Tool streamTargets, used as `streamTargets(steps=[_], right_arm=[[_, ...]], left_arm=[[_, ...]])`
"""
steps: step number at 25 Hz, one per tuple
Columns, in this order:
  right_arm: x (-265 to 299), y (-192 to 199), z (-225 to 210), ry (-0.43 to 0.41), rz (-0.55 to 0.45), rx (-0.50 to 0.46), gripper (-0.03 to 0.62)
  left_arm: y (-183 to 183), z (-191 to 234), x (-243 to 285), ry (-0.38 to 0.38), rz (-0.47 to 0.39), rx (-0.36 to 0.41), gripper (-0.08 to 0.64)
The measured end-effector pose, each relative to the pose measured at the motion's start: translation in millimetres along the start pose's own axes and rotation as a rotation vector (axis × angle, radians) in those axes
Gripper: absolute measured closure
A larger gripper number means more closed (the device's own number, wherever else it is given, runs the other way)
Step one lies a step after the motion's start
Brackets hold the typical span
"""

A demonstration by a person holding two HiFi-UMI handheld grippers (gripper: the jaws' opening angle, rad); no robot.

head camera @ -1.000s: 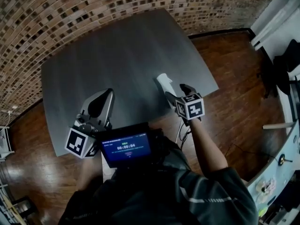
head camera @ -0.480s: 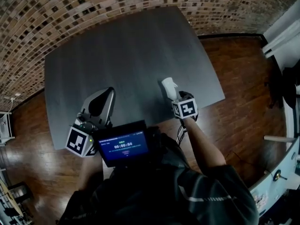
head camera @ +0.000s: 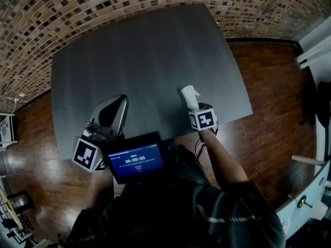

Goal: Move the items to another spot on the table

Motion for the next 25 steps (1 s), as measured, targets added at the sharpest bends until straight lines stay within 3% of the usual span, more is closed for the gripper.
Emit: streamTargets(steps=[12, 25], right_arm=[[-16.0, -7.2, 5.9, -0.042, -0.079, 0.025, 0.316], [-51.9, -10.9, 70.4, -0.145, -0.180, 0.029, 0.316]], left_arm=[[-9.0, 11.8, -9.0, -0.026, 0.023, 0.068, 0.566], [-29.4, 32.5, -60.2, -0.021, -0.008, 0.097, 0.566]])
Point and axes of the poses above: the fingertips, and each gripper's own axes: x forward along the fingers, z to its left, y out of its underside, the point moved 8 cm from there along -x, backward along the fingers, and after that the axes turned 13 degrees about x, right-handed, at the moved point
